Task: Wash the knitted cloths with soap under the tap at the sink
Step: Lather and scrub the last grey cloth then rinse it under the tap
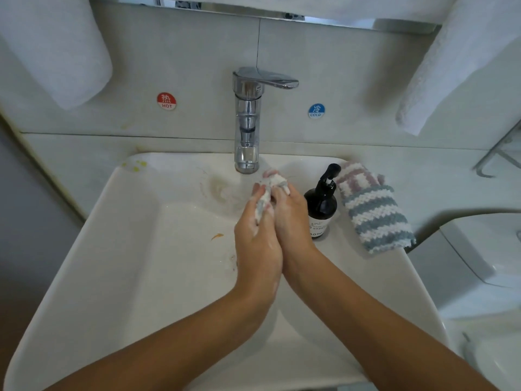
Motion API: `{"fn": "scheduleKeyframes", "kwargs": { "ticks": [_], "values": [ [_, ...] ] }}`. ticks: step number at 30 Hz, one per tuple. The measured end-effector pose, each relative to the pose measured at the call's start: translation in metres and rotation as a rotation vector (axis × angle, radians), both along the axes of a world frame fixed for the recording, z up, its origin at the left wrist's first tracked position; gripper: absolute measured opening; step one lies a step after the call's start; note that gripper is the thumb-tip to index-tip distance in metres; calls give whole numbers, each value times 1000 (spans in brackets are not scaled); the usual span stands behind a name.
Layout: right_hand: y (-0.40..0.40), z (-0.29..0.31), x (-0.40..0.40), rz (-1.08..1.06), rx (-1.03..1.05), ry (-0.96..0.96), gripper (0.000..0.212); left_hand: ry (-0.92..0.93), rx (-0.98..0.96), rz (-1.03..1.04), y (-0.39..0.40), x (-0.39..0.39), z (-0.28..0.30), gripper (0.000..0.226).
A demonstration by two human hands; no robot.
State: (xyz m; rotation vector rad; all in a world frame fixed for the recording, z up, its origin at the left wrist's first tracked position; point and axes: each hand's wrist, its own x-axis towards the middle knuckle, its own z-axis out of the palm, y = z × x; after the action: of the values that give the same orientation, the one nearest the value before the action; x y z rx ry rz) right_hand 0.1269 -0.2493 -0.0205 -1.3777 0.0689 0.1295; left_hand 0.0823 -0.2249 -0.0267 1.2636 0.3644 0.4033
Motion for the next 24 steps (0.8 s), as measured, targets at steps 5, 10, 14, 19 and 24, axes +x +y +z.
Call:
{"fn": "scheduleKeyframes", "kwargs": {
  "ticks": [5,10,14,19,24],
  "values": [
    [13,-5,-20,126,83,72,29,19,18,119,27,26,-2,27],
    [27,-7,-35,166,51,49,24,61,-18,175,63,40,-6,29],
    [23,-2,-19,57,27,-39,21,-29,75,81,33,20,-8,24],
    [2,1,-8,93,-115,-62,24,-86,145,-5,13,3,-7,34],
    [19,-9,-24,174,-3,124,22,11,38,142,38,29,6,36]
  ]
}}
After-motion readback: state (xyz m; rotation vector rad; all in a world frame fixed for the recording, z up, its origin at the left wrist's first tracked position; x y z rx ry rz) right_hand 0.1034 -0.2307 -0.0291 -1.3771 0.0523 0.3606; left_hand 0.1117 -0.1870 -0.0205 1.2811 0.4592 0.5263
